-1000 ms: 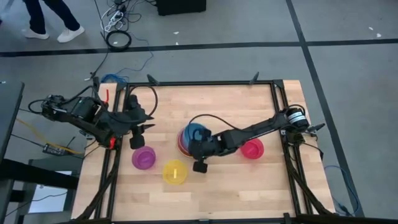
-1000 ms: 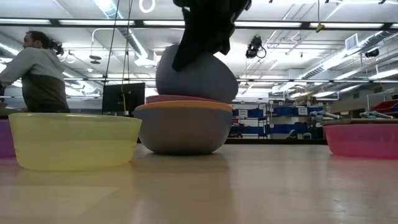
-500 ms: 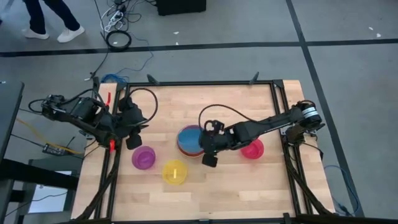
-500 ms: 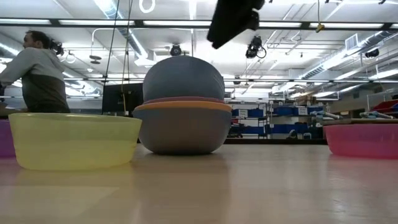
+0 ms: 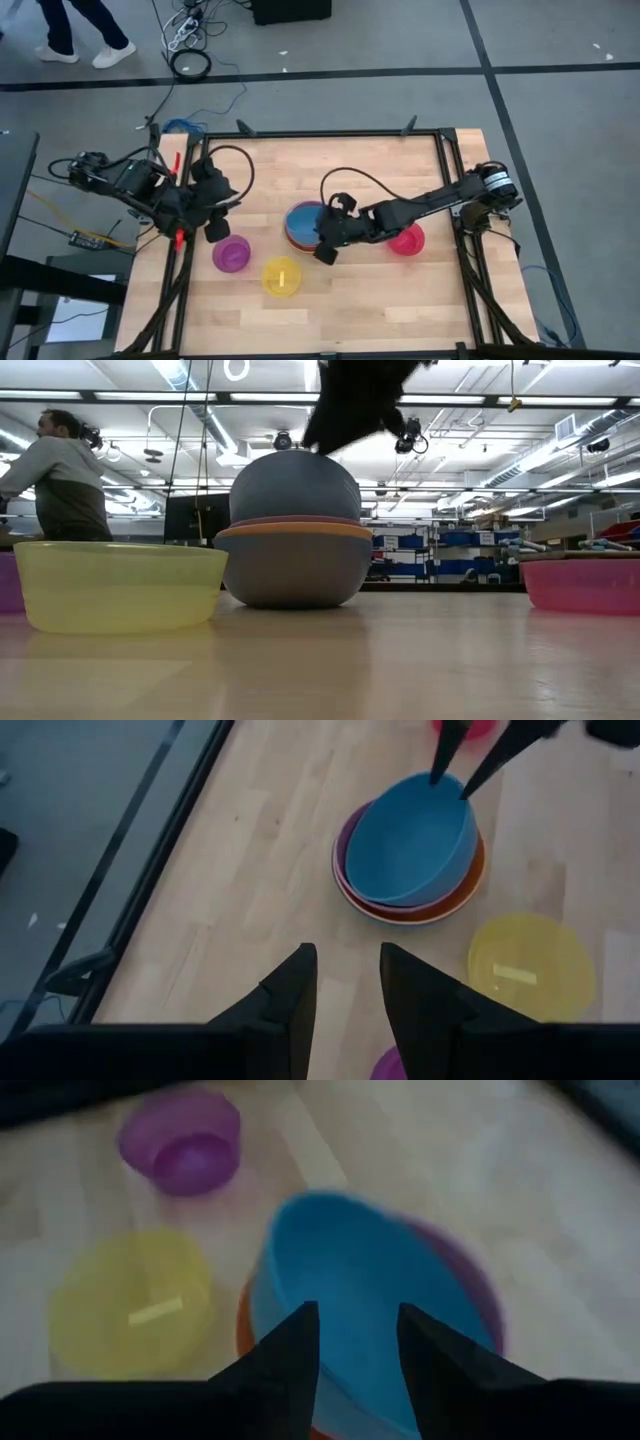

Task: Nest bowls inside each other
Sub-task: Stack the blue bowl on top of the pink bowl, then stack the light pink bowl on top of the blue bowl

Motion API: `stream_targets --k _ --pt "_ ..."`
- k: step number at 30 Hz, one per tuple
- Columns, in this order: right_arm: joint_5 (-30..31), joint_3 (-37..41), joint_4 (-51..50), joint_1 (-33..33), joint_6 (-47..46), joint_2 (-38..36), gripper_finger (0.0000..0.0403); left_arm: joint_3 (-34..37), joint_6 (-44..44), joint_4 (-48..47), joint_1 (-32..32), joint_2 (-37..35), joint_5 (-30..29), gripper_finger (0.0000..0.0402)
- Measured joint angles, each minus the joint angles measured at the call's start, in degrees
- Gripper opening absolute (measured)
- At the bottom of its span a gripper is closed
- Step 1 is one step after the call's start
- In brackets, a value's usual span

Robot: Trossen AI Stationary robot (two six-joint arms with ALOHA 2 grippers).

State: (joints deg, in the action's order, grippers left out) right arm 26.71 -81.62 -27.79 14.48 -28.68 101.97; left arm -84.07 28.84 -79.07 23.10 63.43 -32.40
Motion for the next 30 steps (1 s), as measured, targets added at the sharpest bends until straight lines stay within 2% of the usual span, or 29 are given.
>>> stream_targets --k 5,8,12,15,18,21,25,30 --pt "-6.34 5.13 0.34 0.44 -5.12 0.07 0.0117 0.0 0.0 -0.02 0.68 0.49 -0.07 0.0121" --pt "-6.83 4.61 -3.88 1.67 -6.25 -0.08 0.0113 0.0 0.11 -0.04 0.72 1.03 -0.13 0.0121" --pt "-3.83 0.47 -16.74 3.76 -7.93 -2.53 0.0107 0.0 0.2 -0.08 0.72 1.24 -0.07 0.0121" --pt "-3.56 -1.73 -30.19 5.23 -14.21 -4.59 0.0105 0.0 0.35 -0.41 0.72 1.46 0.13 0.0121" --pt "-7.25 -1.76 -42.19 7.07 -23.99 -6.38 0.0107 0.0 1.6 -0.62 0.72 1.48 0.78 0.0121" --pt "-13.45 -0.02 -49.59 9.66 -31.9 -7.39 0.0115 0.0 2.94 -1.64 0.72 1.65 0.86 0.0121" --pt "-20.19 3.78 -48.82 13.33 -37.86 -7.5 0.013 0.02 5.92 -5.43 0.72 2.23 1.1 0.0121" --pt "-20.64 8.76 -44.21 15.45 -41.85 -7.49 0.0148 1.74 7.95 -8.09 1.51 3.07 2.03 0.0122"
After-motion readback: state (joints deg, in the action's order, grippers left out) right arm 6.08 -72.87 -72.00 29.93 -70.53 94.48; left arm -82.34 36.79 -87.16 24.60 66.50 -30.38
